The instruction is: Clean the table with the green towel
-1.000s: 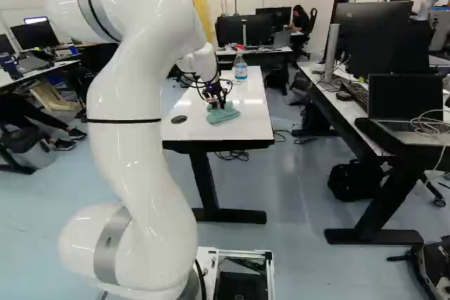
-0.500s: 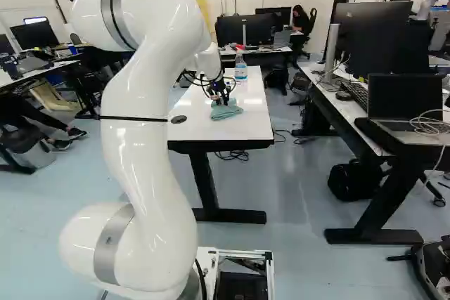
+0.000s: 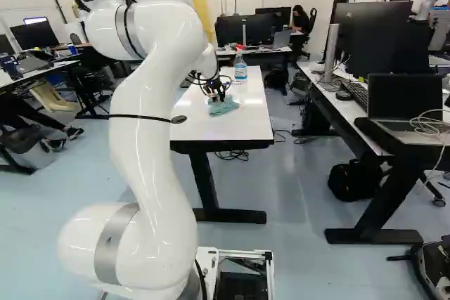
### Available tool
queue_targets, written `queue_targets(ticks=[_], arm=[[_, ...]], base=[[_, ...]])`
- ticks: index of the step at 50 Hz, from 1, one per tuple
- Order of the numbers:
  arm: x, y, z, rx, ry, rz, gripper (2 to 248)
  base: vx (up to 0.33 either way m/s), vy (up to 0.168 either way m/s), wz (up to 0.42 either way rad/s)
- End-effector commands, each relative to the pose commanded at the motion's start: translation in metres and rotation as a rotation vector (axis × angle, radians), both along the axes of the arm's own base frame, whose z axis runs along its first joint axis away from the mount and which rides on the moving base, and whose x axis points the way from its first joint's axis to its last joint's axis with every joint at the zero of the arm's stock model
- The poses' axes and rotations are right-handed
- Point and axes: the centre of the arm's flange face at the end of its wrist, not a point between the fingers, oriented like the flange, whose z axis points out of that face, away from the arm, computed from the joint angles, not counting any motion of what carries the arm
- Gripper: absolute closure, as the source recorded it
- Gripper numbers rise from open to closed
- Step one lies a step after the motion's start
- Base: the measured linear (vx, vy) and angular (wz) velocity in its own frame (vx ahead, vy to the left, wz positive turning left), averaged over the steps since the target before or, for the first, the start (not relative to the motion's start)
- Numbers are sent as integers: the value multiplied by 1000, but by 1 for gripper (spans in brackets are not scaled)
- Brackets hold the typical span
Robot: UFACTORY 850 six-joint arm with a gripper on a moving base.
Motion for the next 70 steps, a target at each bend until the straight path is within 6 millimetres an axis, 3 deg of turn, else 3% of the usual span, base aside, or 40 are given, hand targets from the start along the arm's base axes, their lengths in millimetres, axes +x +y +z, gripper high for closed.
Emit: queue_targets(ticks=[21, 34, 54, 70], arm=[[23, 34, -3, 1, -27, 45, 199], [23, 58, -3, 1, -30, 77, 199], [12, 94, -2, 1, -21, 127, 199], [-12, 106, 1, 0, 4, 149, 199]], base=[[0, 0, 0], [0, 0, 0], [0, 0, 0], [0, 0, 0]])
